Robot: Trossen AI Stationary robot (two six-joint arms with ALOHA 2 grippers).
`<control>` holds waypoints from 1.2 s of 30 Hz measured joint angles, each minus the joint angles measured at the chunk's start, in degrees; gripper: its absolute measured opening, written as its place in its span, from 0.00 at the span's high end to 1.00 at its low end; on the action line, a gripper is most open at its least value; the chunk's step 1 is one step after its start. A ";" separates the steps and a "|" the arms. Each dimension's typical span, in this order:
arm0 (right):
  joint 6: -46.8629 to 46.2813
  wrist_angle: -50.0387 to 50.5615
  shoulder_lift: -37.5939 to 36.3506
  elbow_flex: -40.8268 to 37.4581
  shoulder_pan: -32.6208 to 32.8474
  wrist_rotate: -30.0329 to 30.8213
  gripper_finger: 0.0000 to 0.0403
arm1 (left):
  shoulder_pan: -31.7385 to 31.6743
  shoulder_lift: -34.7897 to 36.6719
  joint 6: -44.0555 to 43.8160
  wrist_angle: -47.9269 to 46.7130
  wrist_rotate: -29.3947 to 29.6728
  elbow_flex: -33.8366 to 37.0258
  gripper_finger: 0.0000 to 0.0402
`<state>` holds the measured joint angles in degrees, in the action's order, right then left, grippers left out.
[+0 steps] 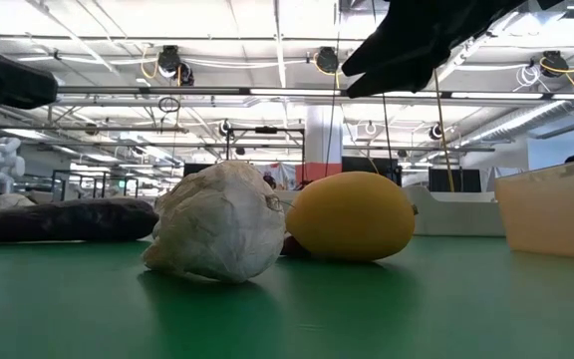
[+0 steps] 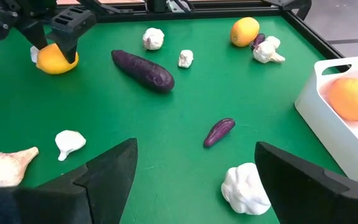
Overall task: Sort produce into baskets
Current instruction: Put the lemon into the left white bin
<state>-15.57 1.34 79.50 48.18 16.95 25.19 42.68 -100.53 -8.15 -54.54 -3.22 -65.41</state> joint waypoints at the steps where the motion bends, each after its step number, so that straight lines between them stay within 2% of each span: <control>1: 0.00 -0.01 0.00 0.00 0.00 0.00 0.22 | 0.00 0.00 -0.01 0.02 0.00 0.00 0.31; 7: 0.00 -0.02 0.00 0.00 0.02 0.00 0.22 | -0.21 0.00 -0.02 -0.44 0.06 -0.07 0.37; 11: 0.00 0.00 0.00 0.02 0.02 0.00 0.22 | -2.07 0.00 0.42 -6.05 2.64 -2.75 0.38; 16: -0.01 0.11 0.00 0.01 0.02 0.00 0.22 | -6.34 2.78 7.08 -12.46 14.24 -8.15 0.38; 21: 0.15 0.30 0.00 0.00 0.02 0.00 0.22 | -13.32 8.92 16.76 -10.08 27.22 -9.81 0.38; 25: 0.17 0.40 0.00 0.00 0.02 0.00 0.22 | -22.23 13.68 26.56 -5.87 33.83 -9.81 0.38; 28: 0.17 0.52 0.00 0.00 0.02 0.00 0.22 | -30.88 16.00 34.19 0.60 33.17 -9.81 0.38; 30: 0.20 0.75 0.00 0.00 0.02 0.00 0.22 | -36.80 16.82 38.58 5.89 30.60 -9.81 0.39; 33: 0.24 0.85 0.00 0.00 0.02 0.00 0.22 | -45.91 16.93 43.63 12.88 24.21 -9.81 0.39; 36: 0.89 0.92 0.00 0.00 0.02 0.00 0.22 | -54.85 15.94 46.16 19.08 14.91 -9.81 0.39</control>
<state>-14.69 2.26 79.50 48.18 16.97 25.19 -12.17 -84.59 38.01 -35.47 11.69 -75.22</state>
